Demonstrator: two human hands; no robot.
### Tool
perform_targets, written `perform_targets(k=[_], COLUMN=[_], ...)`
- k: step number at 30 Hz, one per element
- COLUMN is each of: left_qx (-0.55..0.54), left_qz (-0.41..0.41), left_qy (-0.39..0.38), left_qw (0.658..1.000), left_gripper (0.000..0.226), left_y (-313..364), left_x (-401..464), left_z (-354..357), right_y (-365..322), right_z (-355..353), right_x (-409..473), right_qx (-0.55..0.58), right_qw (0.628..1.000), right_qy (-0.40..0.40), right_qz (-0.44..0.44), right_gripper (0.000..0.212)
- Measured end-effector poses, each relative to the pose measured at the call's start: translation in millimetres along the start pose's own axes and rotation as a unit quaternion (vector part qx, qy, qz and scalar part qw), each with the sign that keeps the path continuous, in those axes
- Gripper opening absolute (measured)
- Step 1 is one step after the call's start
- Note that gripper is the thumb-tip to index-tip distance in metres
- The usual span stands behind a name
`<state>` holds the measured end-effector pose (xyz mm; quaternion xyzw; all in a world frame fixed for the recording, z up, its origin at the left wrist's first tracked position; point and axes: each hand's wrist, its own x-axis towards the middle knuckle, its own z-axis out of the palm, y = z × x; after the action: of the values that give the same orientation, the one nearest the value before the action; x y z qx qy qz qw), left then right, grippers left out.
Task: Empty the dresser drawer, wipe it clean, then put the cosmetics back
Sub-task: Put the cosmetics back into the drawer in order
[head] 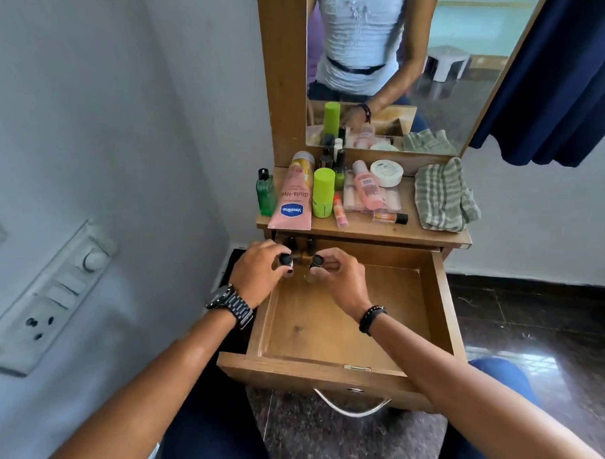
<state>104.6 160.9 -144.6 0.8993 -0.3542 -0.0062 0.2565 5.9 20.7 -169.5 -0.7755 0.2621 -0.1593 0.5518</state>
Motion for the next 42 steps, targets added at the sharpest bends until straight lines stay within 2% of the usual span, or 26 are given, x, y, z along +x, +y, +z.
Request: perform_targets(k=[8, 12, 24, 27, 30, 33, 36, 39, 42], left_qx=[0.097, 0.114, 0.081, 0.06, 0.035, 0.018, -0.013, -0.005, 0.011], left_qz=[0.017, 0.021, 0.027, 0.046, 0.069, 0.072, 0.092, 0.085, 0.07], left_qy=[-0.012, -0.023, -0.014, -0.01, 0.03, 0.08, 0.12, 0.134, 0.106], left_qw=[0.995, 0.993, 0.996, 0.997, 0.997, 0.994, 0.988, 0.987, 0.992], left_gripper=[0.034, 0.035, 0.033, 0.035, 0.035, 0.039, 0.043, 0.051, 0.061], left_y=[4, 3, 7, 11, 26, 47, 66, 78, 80], left_x=[18, 20, 15, 11, 12, 23, 42, 64, 84], left_z=[14, 16, 14, 9, -1, -15, -28, -34, -31], right_y=[6, 7, 10, 5, -9, -33, -56, -64, -63], right_z=[28, 35, 33, 15, -8, -30, -48, -56, -54], right_x=[22, 25, 18, 8, 0, 1, 14, 31, 39], right_qx=[-0.095, -0.104, -0.107, -0.079, -0.067, -0.036, -0.028, -0.083, -0.174], right_qw=[0.995, 0.993, 0.991, 0.995, 0.994, 0.993, 0.984, 0.973, 0.957], right_qy=[0.015, 0.013, 0.011, -0.031, -0.054, -0.017, 0.064, 0.119, 0.128], right_qz=[-0.042, -0.05, -0.075, -0.05, -0.073, -0.115, -0.166, -0.178, -0.193], right_gripper=[0.03, 0.03, 0.024, 0.02, 0.017, 0.015, 0.01, 0.008, 0.006])
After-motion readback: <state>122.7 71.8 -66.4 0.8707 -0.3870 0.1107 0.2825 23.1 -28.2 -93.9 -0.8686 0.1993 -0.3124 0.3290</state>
